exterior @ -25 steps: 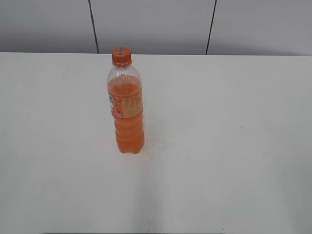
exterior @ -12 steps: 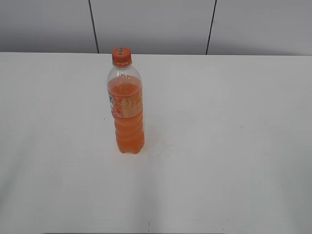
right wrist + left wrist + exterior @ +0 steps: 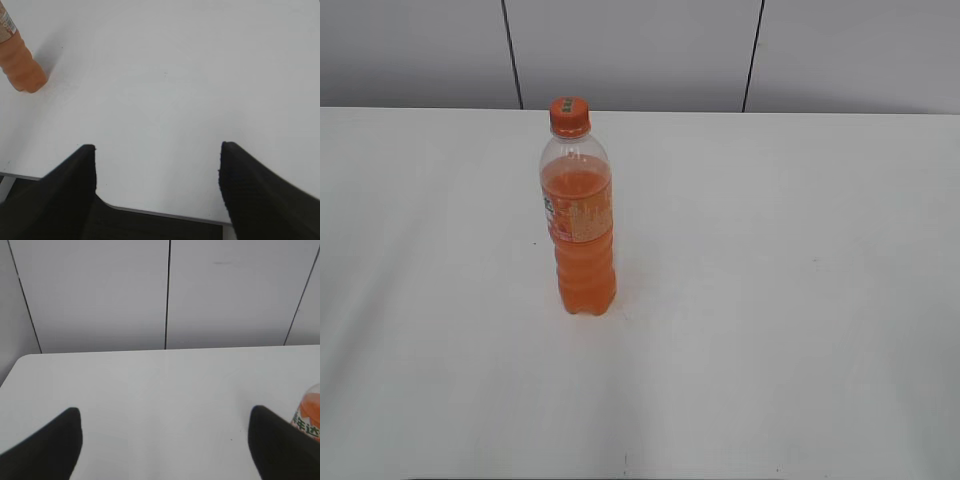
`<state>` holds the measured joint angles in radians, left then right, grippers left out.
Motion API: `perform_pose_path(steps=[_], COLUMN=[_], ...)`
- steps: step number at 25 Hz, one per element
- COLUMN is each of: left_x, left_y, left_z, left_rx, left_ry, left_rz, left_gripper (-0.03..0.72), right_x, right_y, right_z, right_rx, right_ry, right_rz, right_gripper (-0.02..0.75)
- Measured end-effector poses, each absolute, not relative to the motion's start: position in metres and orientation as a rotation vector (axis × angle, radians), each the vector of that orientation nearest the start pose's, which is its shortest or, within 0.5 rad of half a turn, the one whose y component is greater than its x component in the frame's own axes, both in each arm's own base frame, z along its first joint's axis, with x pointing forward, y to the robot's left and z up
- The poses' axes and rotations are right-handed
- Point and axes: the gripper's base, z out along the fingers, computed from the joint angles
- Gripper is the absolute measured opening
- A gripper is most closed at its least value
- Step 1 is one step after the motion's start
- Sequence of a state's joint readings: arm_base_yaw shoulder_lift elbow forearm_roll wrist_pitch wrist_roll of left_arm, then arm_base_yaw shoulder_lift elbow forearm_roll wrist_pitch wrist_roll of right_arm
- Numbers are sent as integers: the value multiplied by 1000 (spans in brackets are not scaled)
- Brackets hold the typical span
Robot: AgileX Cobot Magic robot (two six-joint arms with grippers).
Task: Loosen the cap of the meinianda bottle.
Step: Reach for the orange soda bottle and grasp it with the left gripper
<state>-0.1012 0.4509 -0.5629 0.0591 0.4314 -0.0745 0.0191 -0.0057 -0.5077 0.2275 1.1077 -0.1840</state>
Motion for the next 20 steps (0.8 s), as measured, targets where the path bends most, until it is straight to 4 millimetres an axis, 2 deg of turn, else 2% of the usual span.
perform_pose_path(steps=[4, 9, 11, 16, 20], left_x=[134, 175, 185, 205, 213], left_y=[-12, -20, -22, -25, -34], left_z=[312, 261, 247, 228, 212], left_rx=[75, 107, 109, 120, 281], left_ry=[1793, 1750, 1748, 1736, 1772], left_rz=[-67, -92, -103, -119, -112], left_gripper=[594, 594, 594, 592, 592], right_x=[-10, -10, -10, -10, -10], right_y=[18, 18, 18, 18, 18], right_z=[277, 277, 277, 277, 277], right_rx=[-228, -228, -228, -228, -228], right_ry=[2048, 2048, 2048, 2048, 2048], right_rz=[172, 172, 172, 172, 172], right_gripper=[574, 574, 574, 574, 574])
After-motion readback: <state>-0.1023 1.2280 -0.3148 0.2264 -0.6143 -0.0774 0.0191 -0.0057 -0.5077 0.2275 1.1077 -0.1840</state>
